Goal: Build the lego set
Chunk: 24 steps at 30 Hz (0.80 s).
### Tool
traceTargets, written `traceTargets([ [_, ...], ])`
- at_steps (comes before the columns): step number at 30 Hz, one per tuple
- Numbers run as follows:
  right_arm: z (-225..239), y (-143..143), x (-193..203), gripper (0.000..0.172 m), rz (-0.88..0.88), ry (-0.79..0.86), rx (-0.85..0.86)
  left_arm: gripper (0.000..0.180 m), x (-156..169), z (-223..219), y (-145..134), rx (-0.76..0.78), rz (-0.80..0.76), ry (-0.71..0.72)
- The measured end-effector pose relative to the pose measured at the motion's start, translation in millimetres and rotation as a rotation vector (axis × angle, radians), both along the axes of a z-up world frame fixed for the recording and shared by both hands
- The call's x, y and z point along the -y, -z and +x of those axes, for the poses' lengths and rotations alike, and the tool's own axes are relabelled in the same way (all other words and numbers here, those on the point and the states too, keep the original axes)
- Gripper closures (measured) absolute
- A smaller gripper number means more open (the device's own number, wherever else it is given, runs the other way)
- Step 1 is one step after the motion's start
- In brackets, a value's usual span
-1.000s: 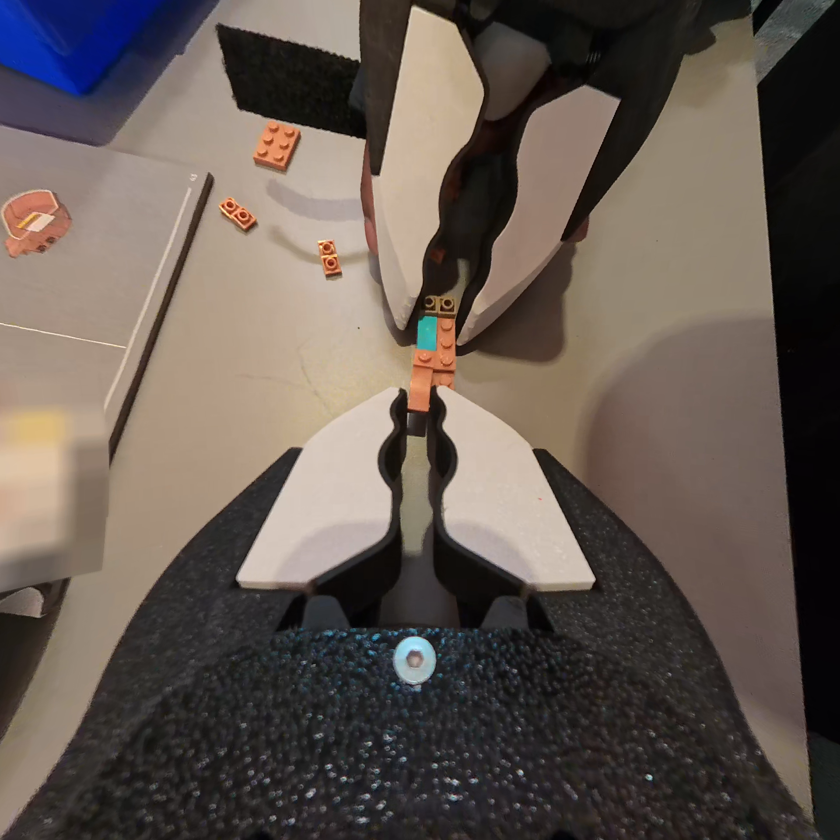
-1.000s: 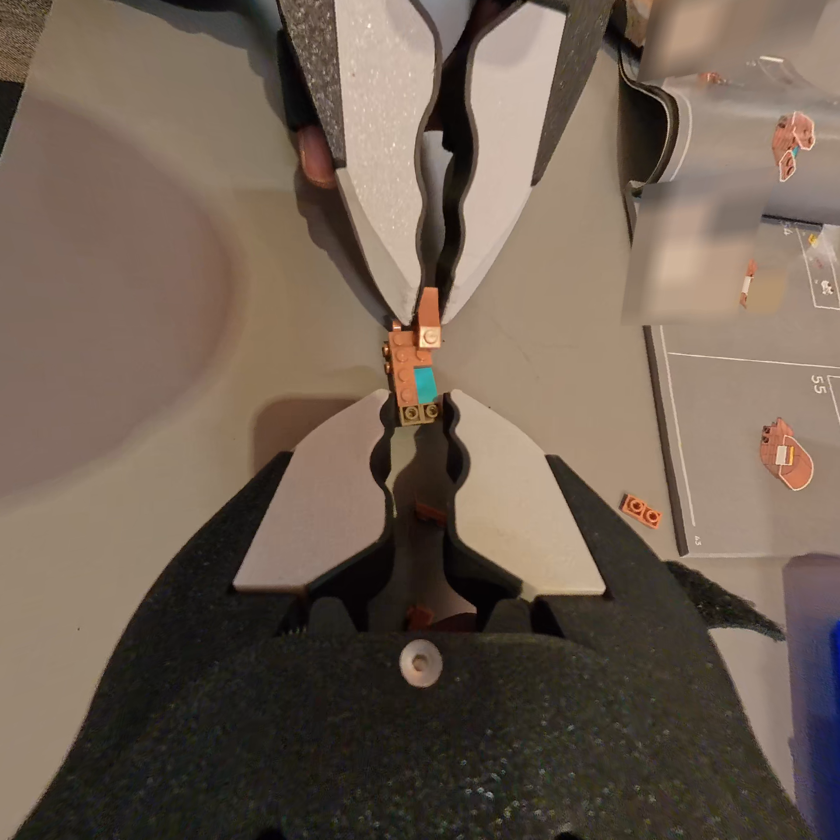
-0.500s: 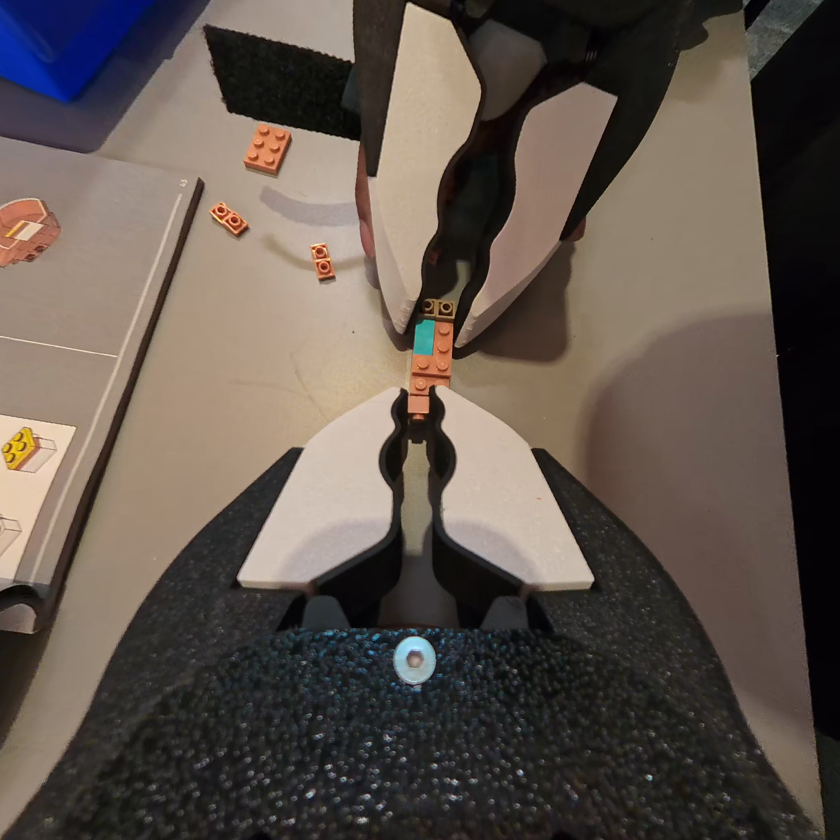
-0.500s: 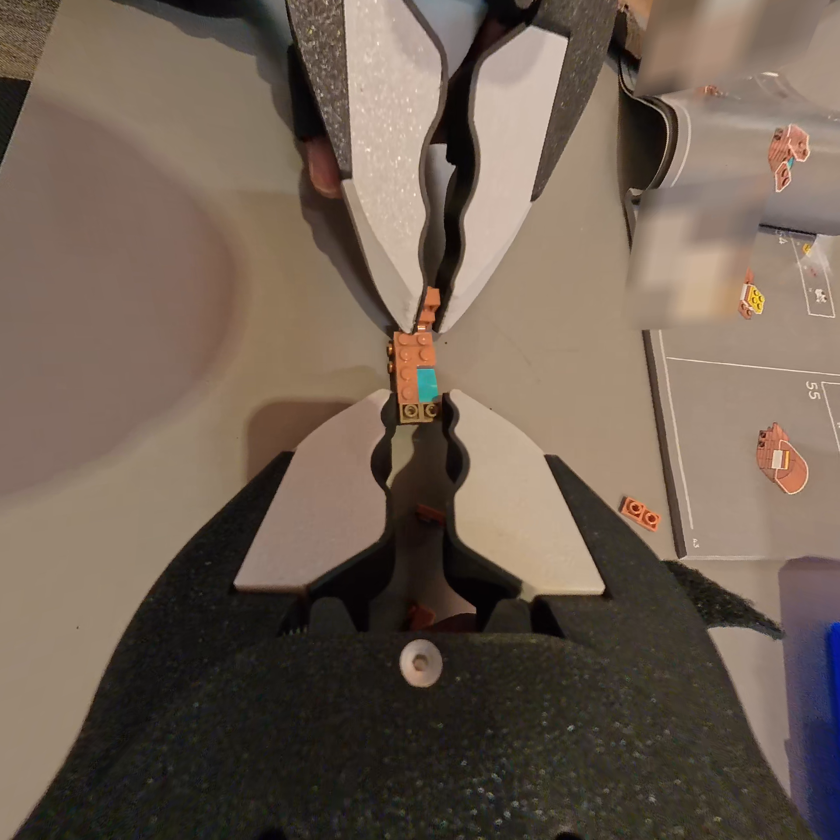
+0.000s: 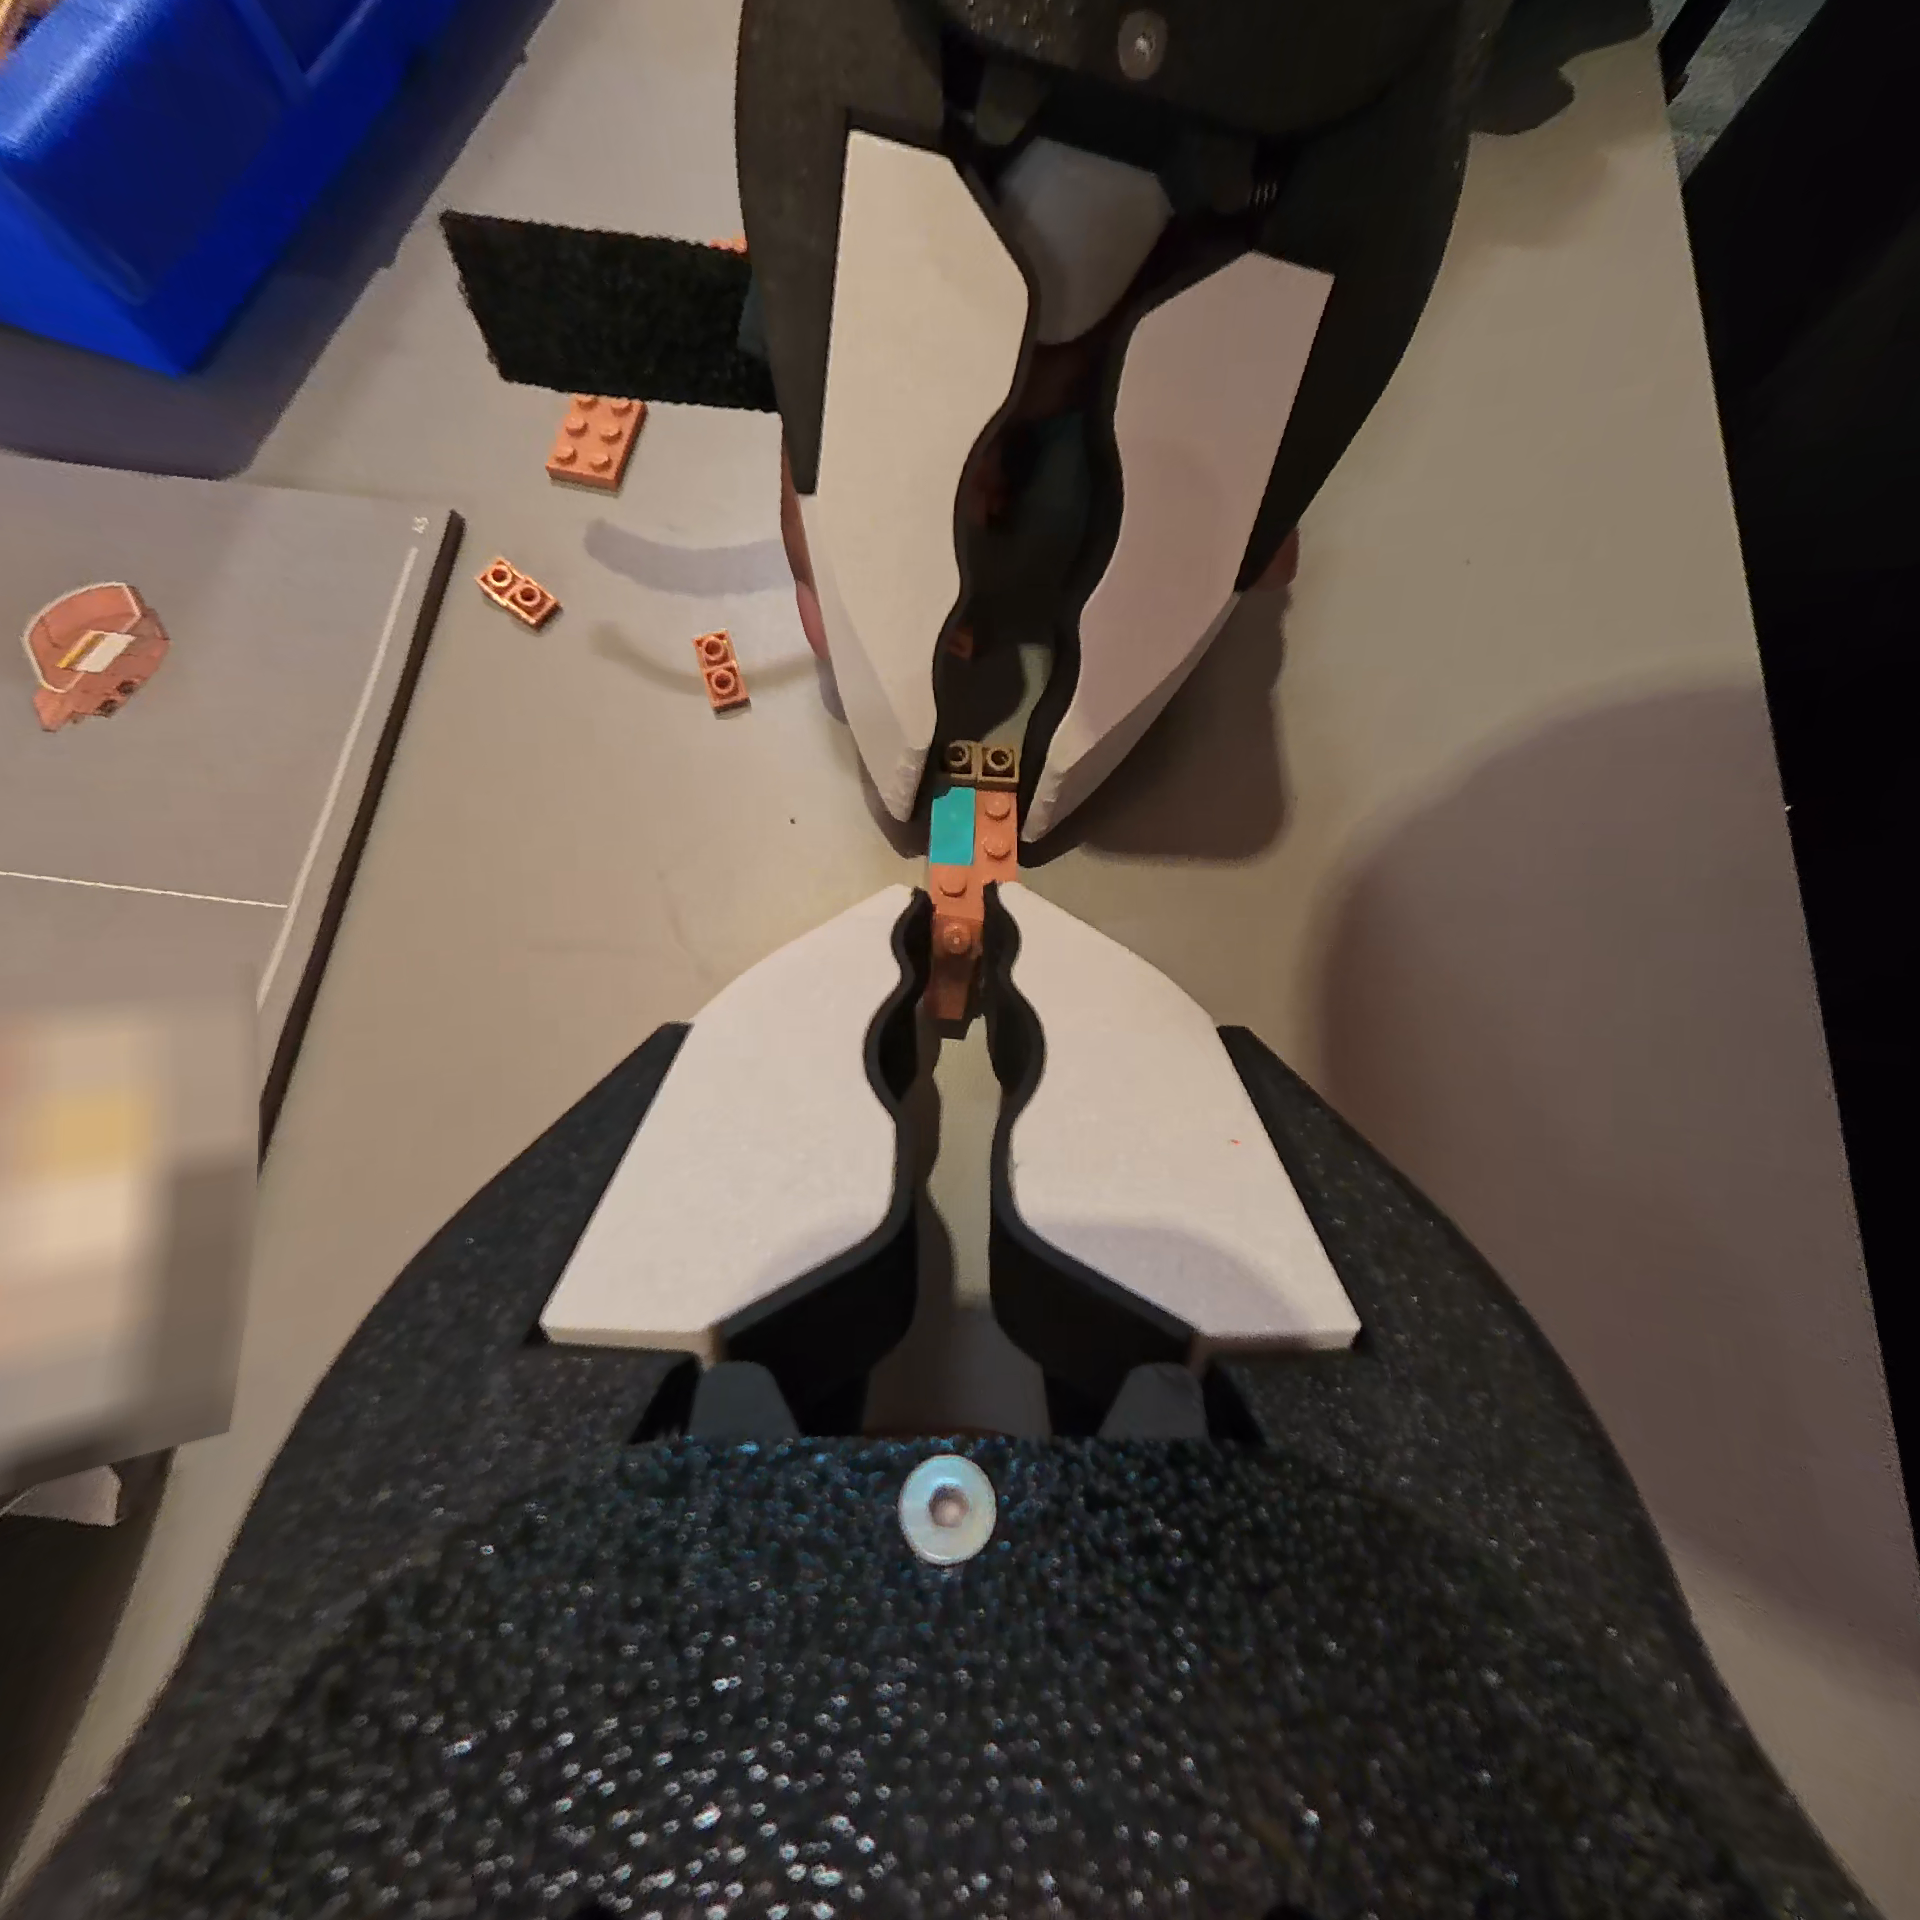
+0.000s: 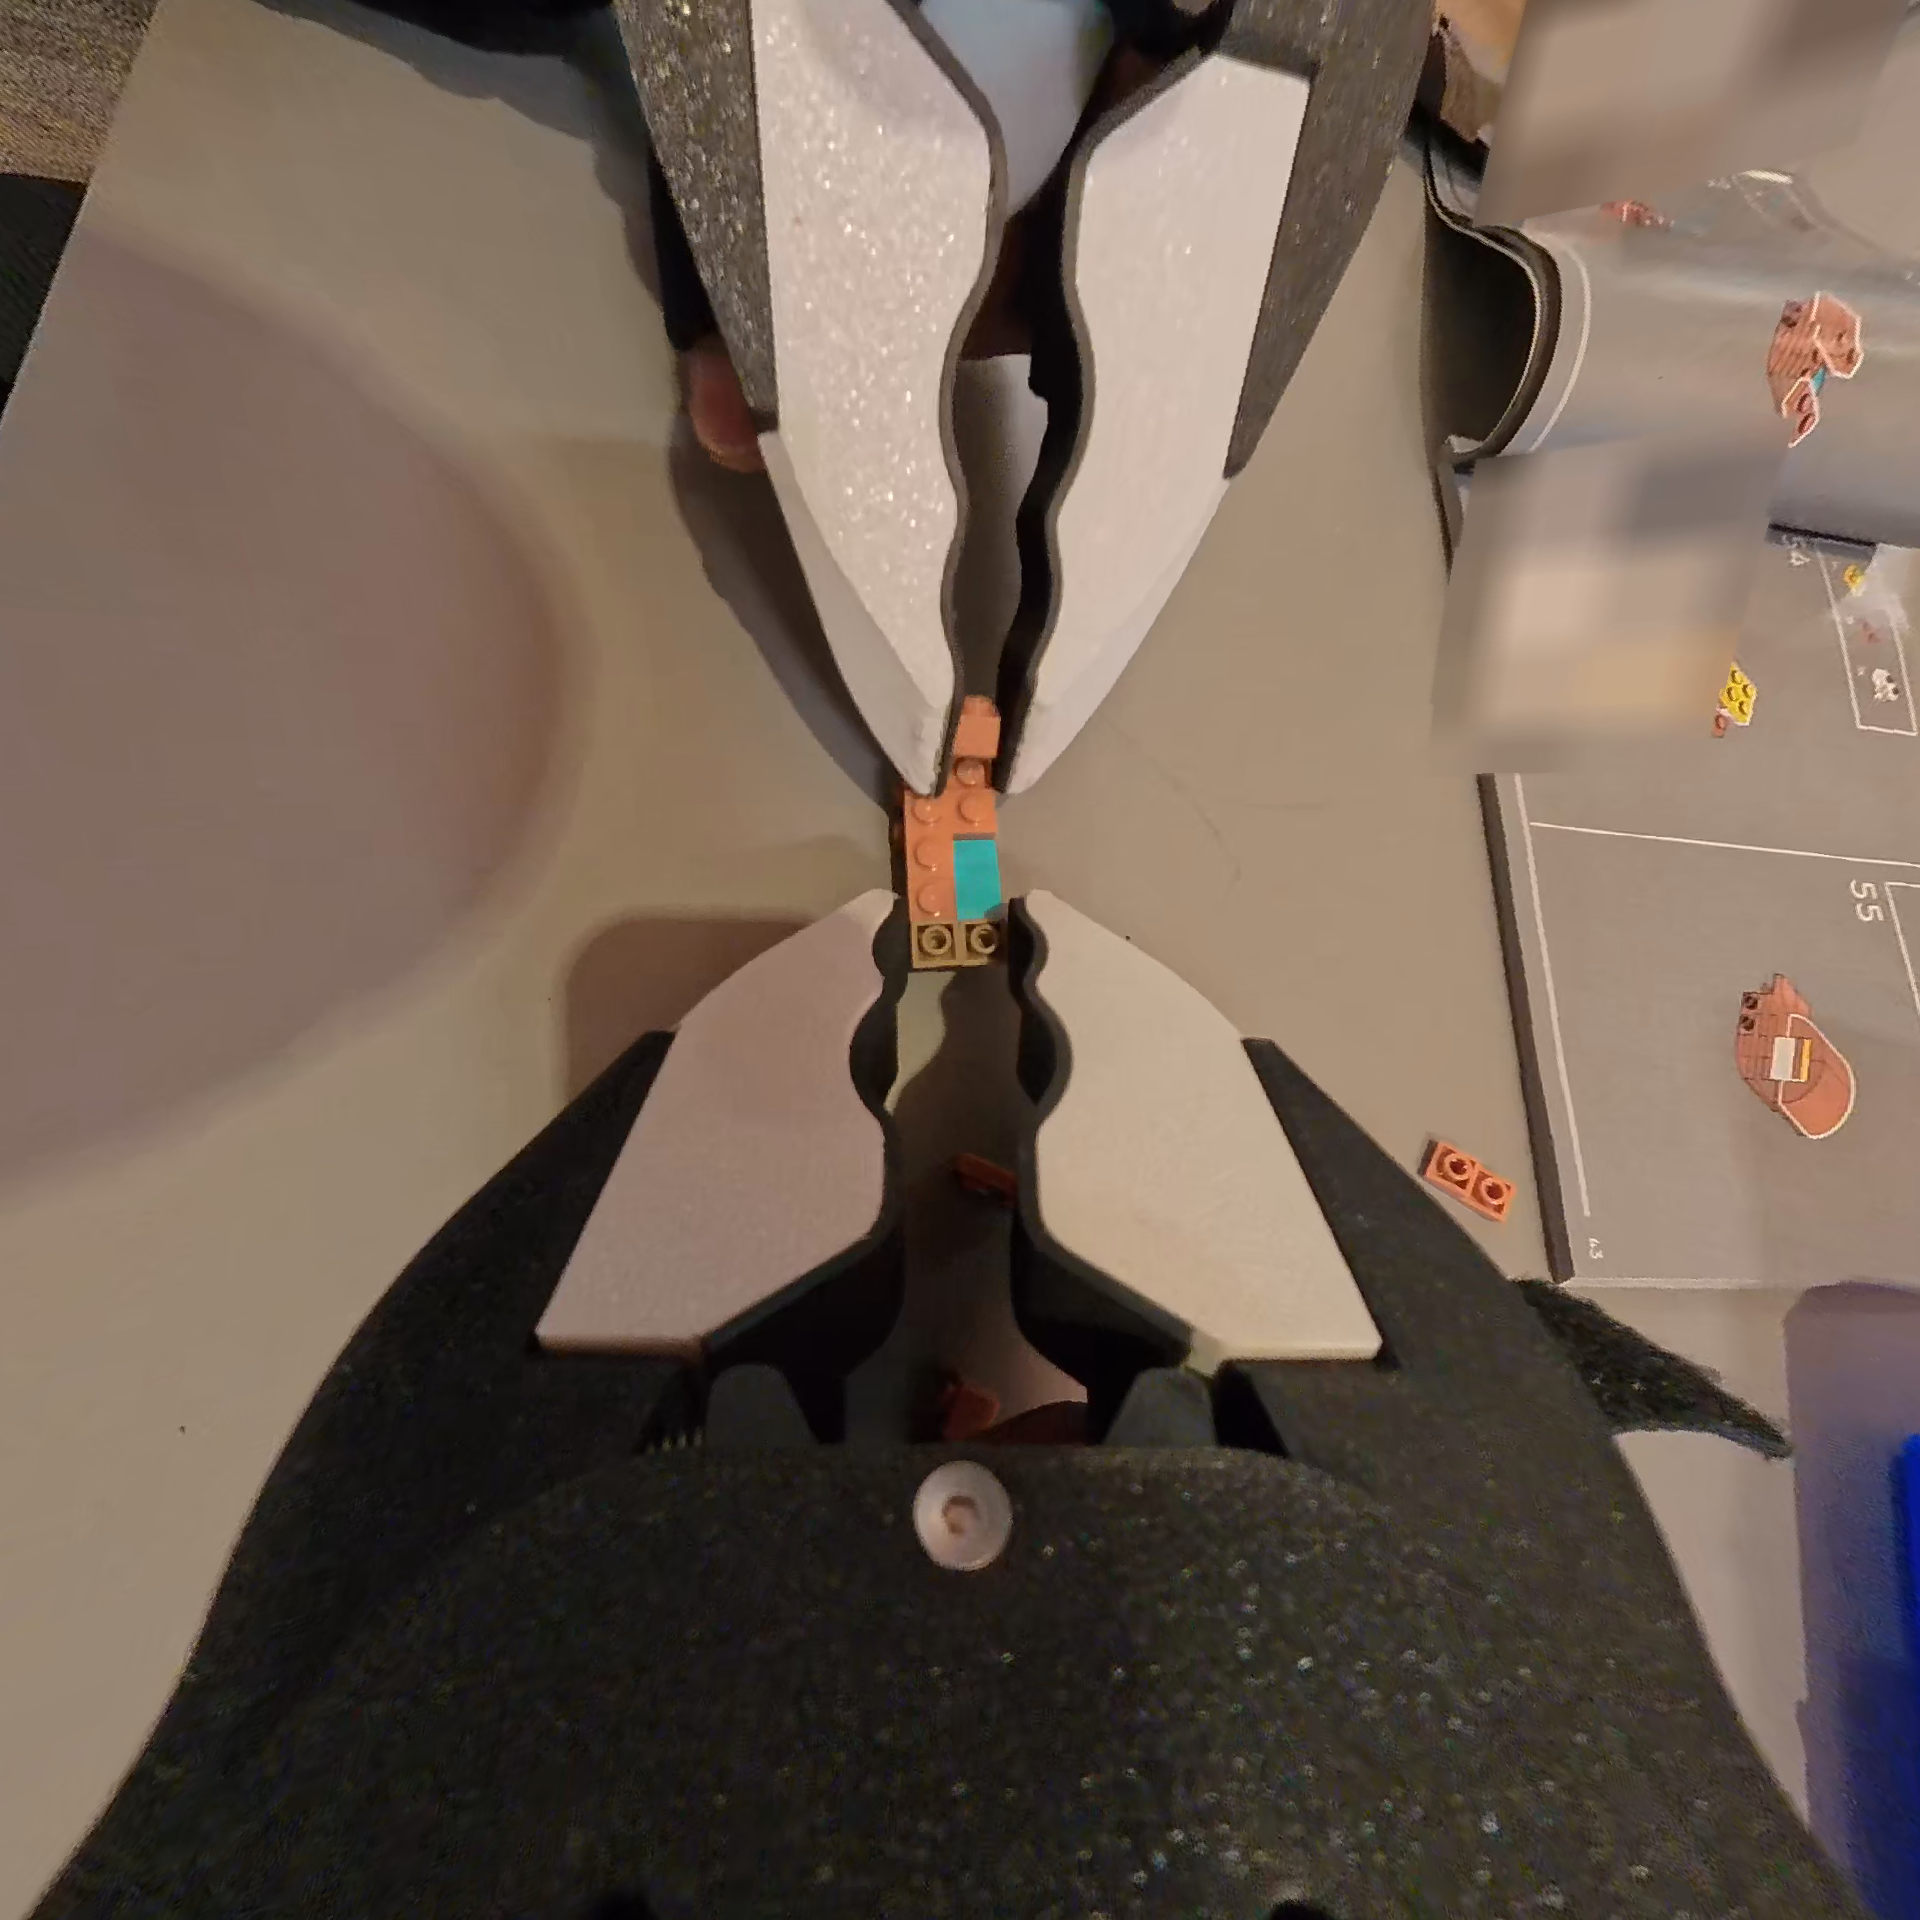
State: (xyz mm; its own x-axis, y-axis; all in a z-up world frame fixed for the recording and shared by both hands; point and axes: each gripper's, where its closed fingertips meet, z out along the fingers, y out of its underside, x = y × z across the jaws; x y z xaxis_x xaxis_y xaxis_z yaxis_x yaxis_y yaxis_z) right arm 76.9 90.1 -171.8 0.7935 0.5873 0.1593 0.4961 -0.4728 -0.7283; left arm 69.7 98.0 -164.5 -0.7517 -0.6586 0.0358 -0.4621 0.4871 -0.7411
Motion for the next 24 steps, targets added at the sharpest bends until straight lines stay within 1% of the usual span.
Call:
traceTargets([
  [8, -0.4, -0.2, 0.5, 0.154, 0.003, -0.005, 0.0, 0.172, 3.9, 3.6, -4.4, 0.003, -0.069, -0.009],
  [14, -0.7, -0.3, 0.6, 0.155, 0.003, -0.007, 0.0, 0.173, 6.2, 7.0, -3.6, 0.004, -0.094, -0.021],
  [24, -1.8, -0.2, 1.5, 0.155, 0.0, -0.015, -0.001, 0.173, 14.3, 7.1, -5.5, 0.019, -0.119, 0.006],
])
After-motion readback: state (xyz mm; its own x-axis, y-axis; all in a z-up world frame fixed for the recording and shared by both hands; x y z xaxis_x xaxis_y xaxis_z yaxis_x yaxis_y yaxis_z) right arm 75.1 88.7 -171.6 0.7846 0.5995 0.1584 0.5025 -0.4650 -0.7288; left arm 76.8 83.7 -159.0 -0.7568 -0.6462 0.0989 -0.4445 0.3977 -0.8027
